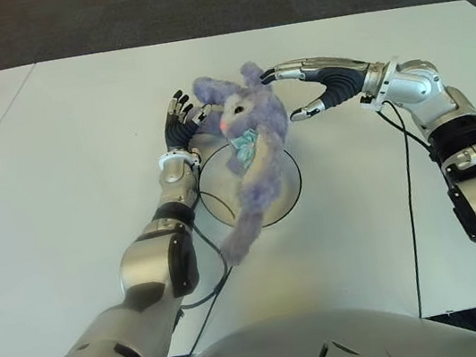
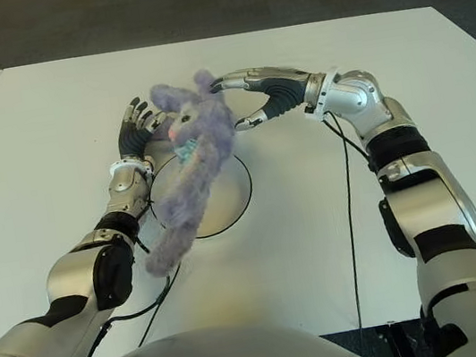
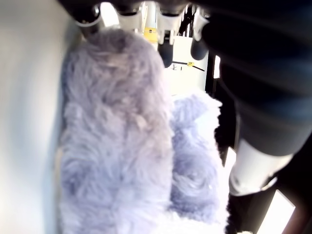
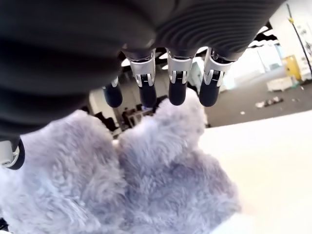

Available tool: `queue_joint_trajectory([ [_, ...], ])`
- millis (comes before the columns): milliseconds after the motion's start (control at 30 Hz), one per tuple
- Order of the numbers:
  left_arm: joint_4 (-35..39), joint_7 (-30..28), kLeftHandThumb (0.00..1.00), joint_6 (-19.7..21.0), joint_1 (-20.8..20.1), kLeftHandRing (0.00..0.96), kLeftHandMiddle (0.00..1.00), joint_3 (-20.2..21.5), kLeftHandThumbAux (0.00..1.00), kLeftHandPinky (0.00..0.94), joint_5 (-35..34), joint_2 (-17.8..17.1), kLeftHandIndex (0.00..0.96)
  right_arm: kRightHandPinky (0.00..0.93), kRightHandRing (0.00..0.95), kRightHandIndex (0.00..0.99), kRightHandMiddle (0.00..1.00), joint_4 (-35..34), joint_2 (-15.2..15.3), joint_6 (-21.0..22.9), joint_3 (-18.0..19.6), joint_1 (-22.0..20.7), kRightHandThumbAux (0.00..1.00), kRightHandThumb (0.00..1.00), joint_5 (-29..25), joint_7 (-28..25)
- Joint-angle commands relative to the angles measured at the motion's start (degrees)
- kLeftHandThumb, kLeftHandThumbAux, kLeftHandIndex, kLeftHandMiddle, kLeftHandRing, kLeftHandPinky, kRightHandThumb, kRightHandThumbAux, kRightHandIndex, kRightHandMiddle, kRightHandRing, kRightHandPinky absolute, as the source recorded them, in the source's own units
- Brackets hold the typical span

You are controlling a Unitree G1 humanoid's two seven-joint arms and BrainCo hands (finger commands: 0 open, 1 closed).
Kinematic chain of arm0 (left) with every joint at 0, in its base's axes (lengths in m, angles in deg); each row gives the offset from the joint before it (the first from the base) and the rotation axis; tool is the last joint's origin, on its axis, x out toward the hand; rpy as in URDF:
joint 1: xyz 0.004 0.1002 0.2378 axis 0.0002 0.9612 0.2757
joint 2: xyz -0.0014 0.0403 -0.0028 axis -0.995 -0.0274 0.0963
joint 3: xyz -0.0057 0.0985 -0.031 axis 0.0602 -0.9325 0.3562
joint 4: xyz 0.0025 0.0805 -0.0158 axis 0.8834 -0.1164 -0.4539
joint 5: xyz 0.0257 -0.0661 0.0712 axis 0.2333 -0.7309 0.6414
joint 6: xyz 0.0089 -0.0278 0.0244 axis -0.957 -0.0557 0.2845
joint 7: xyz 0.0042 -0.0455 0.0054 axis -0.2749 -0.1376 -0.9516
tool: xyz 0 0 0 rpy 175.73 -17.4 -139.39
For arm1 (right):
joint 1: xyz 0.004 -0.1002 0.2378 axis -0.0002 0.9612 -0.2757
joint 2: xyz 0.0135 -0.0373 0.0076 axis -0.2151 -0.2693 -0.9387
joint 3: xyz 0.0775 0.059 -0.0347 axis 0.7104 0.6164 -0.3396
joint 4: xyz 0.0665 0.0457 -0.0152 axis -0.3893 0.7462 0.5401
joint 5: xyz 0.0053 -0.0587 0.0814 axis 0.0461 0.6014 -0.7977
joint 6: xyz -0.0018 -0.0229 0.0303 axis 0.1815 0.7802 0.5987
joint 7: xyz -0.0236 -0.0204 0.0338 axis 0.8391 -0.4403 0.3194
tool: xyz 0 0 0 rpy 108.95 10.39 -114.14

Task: Put the doll into the plate.

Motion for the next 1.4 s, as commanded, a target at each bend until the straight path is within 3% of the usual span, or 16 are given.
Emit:
queue_joint_trajectory([
  [33, -5.41, 1.09, 0.068, 8.31, 6.96, 0.135, 0.105, -0.07, 0.75, 0.19, 0.15, 1.38, 0.037, 0.0, 0.0, 0.0, 0.0, -0.58, 2.92, -6.12, 0.41, -4.12, 0.284, 0.292, 5.64, 4.12],
  [167, -5.43, 0.68, 0.071, 8.52, 6.88, 0.137, 0.106, 0.27, 0.751, 0.19, -0.24, 1.39, 0.04, 0.0, 0.0, 0.0, 0.0, -0.81, 4.49, -9.47, 0.21, -6.65, 0.261, 0.281, 10.14, 7.37],
  [467, -5.37, 0.88, 0.078, 8.02, 6.85, 0.144, 0.112, 0.39, 0.756, 0.189, -0.34, 1.51, 0.043, 0.0, 0.0, 0.0, 0.0, -0.08, 5.63, -12.54, -0.69, -8.29, 0.237, 0.331, 14.7, 12.31],
  [867, -5.38, 1.17, 0.08, 8.28, 6.75, 0.128, 0.104, 0.41, 0.76, 0.166, -0.34, 1.65, 0.042, 0.0, 0.0, 0.0, 0.0, -0.26, 6.48, -17.81, -0.35, -9.6, 0.24, 0.417, 25.89, 25.75],
  [1400, -5.38, 0.93, 0.079, 8.12, 6.8, 0.149, 0.115, 0.49, 0.747, 0.198, -0.45, 1.68, 0.039, 0.0, 0.0, 0.0, 0.0, 2.74, 6.38, -17.42, -2.71, -10.21, 0.27, 0.392, 26.34, 29.69],
])
